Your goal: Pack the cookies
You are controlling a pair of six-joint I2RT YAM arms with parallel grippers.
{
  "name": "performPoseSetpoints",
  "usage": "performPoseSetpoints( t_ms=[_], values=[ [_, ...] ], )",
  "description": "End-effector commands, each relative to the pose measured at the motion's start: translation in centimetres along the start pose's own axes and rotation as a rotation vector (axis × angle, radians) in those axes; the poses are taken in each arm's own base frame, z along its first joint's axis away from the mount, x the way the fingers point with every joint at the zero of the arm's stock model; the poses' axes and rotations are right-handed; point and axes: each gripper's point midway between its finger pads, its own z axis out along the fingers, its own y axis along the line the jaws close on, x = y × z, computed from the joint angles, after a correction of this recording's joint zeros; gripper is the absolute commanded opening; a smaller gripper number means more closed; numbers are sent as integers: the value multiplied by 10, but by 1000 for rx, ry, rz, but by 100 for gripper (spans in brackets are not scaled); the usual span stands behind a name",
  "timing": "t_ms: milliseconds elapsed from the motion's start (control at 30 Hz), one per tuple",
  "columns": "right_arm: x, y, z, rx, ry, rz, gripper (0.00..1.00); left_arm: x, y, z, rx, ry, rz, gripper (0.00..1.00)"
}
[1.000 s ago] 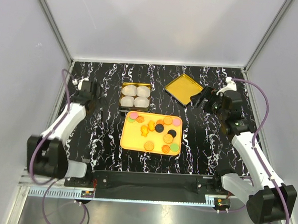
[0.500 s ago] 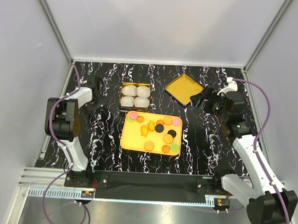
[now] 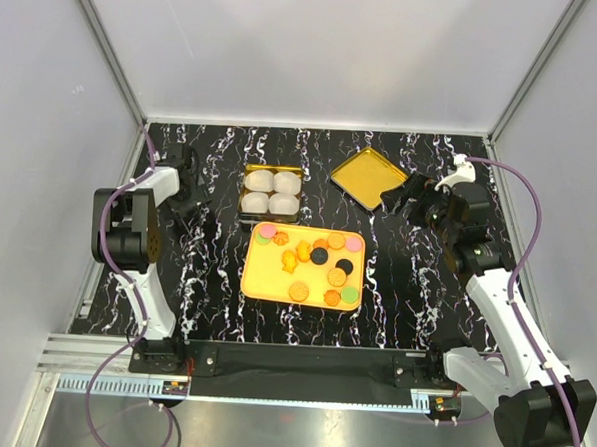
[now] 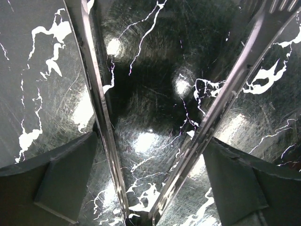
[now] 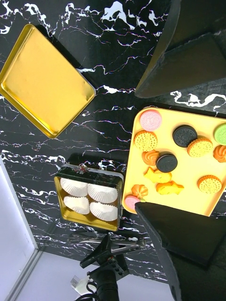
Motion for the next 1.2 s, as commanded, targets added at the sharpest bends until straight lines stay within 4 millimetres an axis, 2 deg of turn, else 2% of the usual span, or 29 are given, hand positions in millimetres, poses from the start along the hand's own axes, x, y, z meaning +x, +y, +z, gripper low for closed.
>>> performPoseSetpoints(
  t_ms=[0, 33, 67, 200, 300, 367, 400, 500, 567, 667, 700, 800, 833, 867, 900, 933, 1167],
  values=[
    [-9, 7, 0, -33, -34, -25, 100, -3, -3, 6, 16, 5, 19, 90],
    [-9, 6, 1, -31, -35, -23, 100, -2, -4, 6, 20, 9, 21, 86],
    [-9, 6, 1, -31, -33, -24, 100, -3, -4, 6, 23, 7, 22, 75],
    [-9, 7, 0, -34, -30, -24, 100, -7, -6, 0, 34, -6, 20, 55],
    [-9, 8, -1, -36, -34, -25, 100, -13, -5, -10, 35, -22, 14, 52],
    [-9, 7, -1, -34, -33, -25, 100, -21, -4, -24, 36, -51, 5, 50],
    [-9, 7, -1, -34, -33, -26, 100, -27, -4, -37, 46, -79, 3, 48],
    [-8, 6, 0, -30, -32, -25, 100, -33, -4, -57, 53, -110, 10, 47],
    [-9, 7, 0, -32, -32, -25, 100, -44, -3, -80, 65, -163, 6, 47],
    [-8, 6, 0, -31, -30, -25, 100, -48, -1, -111, 96, -213, 0, 48],
    [-9, 7, -1, -35, -32, -25, 100, -50, -3, -129, 119, -244, 0, 48],
    [-7, 7, 0, -39, -27, -21, 100, -41, -5, -147, 153, -259, 6, 48],
    [-8, 8, 0, -41, -29, -22, 100, -43, -5, -162, 180, -287, 1, 48],
    [-5, 6, 2, -36, -18, -18, 100, -39, -4, -166, 186, -290, 4, 48],
    [-5, 7, 2, -39, -16, -18, 100, -33, -10, -182, 217, -308, 27, 48],
    [-4, 7, 3, -39, -13, -18, 100, -29, -12, -188, 240, -313, 36, 48],
    [-2, 4, 6, -30, -3, -15, 100, 16, -24, -243, 369, -347, 160, 49]
  ],
)
